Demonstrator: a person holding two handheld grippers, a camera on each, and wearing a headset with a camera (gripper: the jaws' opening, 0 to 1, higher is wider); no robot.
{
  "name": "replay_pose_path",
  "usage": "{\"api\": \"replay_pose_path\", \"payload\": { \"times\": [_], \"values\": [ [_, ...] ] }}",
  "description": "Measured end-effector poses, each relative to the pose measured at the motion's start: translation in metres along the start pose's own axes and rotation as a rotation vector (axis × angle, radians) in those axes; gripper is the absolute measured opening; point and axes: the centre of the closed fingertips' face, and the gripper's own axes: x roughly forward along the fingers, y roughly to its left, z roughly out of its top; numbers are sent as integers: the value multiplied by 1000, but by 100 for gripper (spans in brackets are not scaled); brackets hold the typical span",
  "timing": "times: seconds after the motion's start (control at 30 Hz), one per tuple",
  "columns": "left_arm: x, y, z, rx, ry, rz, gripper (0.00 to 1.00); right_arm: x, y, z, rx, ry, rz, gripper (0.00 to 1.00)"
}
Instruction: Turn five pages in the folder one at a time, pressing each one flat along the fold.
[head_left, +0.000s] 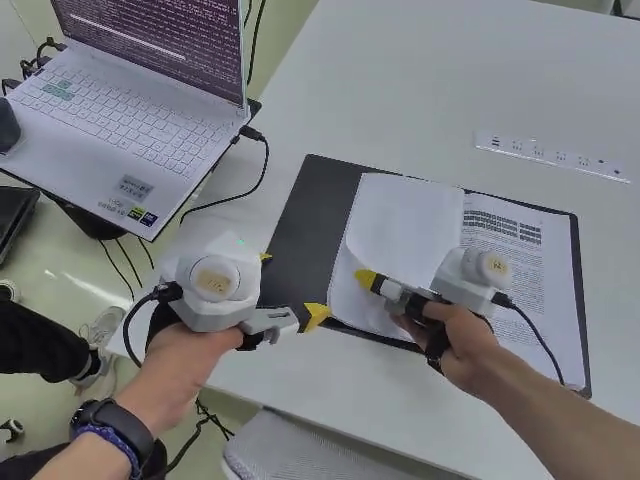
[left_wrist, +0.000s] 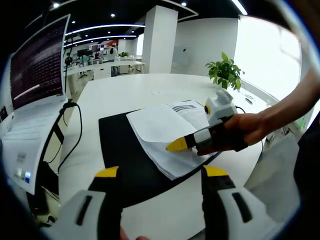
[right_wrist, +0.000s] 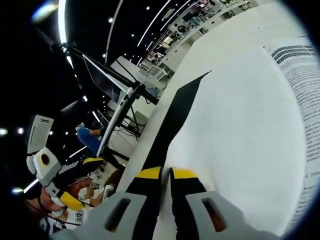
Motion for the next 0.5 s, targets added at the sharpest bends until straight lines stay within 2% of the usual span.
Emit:
{"api": "replay_pose_path", "payload": {
  "times": [0.3,0.5],
  "values": [
    [-1,0,7,16,-3,-3,64,4,-6,-15,-5,51,-19,13],
    [1,-3,4,28,8,-13,64,2,4,-16,-25,60,19,24]
  ]
}}
